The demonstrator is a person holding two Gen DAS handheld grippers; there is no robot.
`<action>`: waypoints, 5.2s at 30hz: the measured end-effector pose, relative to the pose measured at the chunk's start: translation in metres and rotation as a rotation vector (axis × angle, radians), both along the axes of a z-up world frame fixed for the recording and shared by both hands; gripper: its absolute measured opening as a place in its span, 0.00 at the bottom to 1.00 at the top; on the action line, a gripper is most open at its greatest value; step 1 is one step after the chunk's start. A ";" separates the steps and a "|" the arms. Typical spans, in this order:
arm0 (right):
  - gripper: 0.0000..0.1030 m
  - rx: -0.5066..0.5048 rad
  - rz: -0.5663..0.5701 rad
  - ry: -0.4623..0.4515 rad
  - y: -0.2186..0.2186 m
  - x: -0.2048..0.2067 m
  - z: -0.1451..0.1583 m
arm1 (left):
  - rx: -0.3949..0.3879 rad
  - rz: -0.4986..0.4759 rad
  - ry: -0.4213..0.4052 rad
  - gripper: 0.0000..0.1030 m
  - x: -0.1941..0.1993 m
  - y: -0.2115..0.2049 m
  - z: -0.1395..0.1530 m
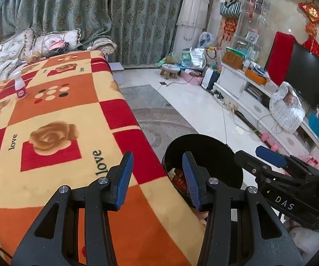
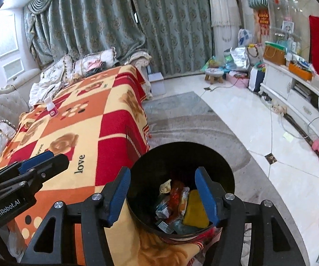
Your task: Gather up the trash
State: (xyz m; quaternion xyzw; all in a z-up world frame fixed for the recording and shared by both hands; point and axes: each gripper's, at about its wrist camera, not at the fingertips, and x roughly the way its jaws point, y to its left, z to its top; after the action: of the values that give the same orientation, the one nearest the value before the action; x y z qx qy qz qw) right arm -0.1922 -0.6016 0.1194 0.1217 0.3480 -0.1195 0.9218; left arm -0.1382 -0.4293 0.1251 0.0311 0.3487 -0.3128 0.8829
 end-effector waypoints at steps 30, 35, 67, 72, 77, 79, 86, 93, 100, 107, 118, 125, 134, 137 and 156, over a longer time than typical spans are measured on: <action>0.68 -0.129 -0.022 -0.106 0.048 -0.025 0.042 | -0.031 0.054 -0.124 0.43 -0.023 0.041 0.030; 0.68 -0.135 -0.028 -0.107 0.050 -0.025 0.043 | -0.031 0.055 -0.125 0.43 -0.023 0.040 0.030; 0.69 -0.146 -0.046 -0.105 0.050 -0.026 0.045 | -0.015 0.072 -0.138 0.43 -0.019 0.043 0.028; 0.71 -0.145 -0.049 -0.105 0.050 -0.027 0.045 | -0.011 0.077 -0.145 0.43 -0.015 0.046 0.029; 0.71 -0.144 -0.047 -0.102 0.051 -0.026 0.045 | -0.010 0.078 -0.147 0.43 -0.013 0.047 0.029; 0.72 -0.145 -0.048 -0.105 0.051 -0.027 0.045 | -0.010 0.078 -0.147 0.43 -0.012 0.048 0.029; 0.72 -0.142 -0.050 -0.102 0.051 -0.027 0.043 | -0.007 0.078 -0.148 0.43 -0.012 0.048 0.029; 0.73 -0.145 -0.052 -0.100 0.051 -0.028 0.041 | -0.005 0.081 -0.154 0.43 -0.008 0.052 0.031; 0.74 -0.145 -0.053 -0.105 0.051 -0.029 0.039 | 0.001 0.083 -0.159 0.43 -0.003 0.055 0.032; 0.74 -0.143 -0.051 -0.106 0.050 -0.030 0.039 | 0.001 0.082 -0.157 0.43 -0.004 0.054 0.031; 0.75 -0.143 -0.052 -0.104 0.050 -0.030 0.039 | 0.001 0.081 -0.158 0.43 -0.007 0.051 0.031; 0.75 -0.141 -0.051 -0.099 0.049 -0.031 0.037 | 0.003 0.081 -0.157 0.43 -0.004 0.053 0.031; 0.76 -0.138 -0.051 -0.097 0.049 -0.031 0.036 | 0.003 0.081 -0.155 0.43 -0.001 0.056 0.032; 0.76 -0.137 -0.050 -0.094 0.049 -0.031 0.036 | 0.003 0.079 -0.154 0.43 -0.001 0.055 0.032; 0.78 -0.148 -0.049 -0.080 0.045 -0.030 0.036 | 0.001 0.070 -0.146 0.43 -0.001 0.051 0.027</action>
State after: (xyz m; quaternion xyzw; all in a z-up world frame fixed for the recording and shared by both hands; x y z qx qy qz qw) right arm -0.2218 -0.5570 0.1552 0.0665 0.2983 -0.1626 0.9382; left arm -0.1391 -0.3783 0.1518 0.0421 0.2842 -0.2787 0.9164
